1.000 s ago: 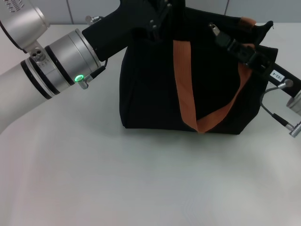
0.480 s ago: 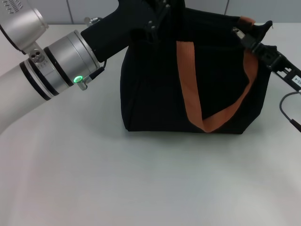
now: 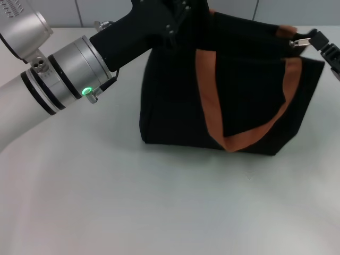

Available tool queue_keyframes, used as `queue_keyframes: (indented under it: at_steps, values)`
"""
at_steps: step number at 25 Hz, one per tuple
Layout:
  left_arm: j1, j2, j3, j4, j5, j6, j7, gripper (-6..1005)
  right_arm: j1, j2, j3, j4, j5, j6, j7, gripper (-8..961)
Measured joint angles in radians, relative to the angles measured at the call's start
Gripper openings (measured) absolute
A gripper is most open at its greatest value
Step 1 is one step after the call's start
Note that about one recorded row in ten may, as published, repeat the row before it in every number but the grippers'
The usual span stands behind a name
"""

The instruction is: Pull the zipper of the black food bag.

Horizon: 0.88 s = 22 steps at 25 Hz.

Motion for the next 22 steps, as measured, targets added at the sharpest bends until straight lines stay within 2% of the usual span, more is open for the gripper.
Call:
queue_keyframes:
  at_steps: [5,12,17,22]
  values:
    - [0.002,0.0,0.006,-0.001,0.0,0.011,0.0,117,-0.012,0.002,0.001,0.019,0.01,-0.08,-0.139,133]
    - [0.007,0.0,0.005,-0.006,0.0,0.014,0.0,118,-0.03,0.002,0.0,0.031,0.022,-0.083,-0.165,152]
    - [0.011,0.0,0.007,-0.015,0.0,0.004,0.019,120,-0.045,0.002,0.001,0.032,0.035,-0.119,-0.185,392]
    - [0.018,0.001,0.015,-0.026,0.005,-0.041,0.025,121,-0.062,0.003,0.001,0.04,0.037,-0.205,-0.292,621]
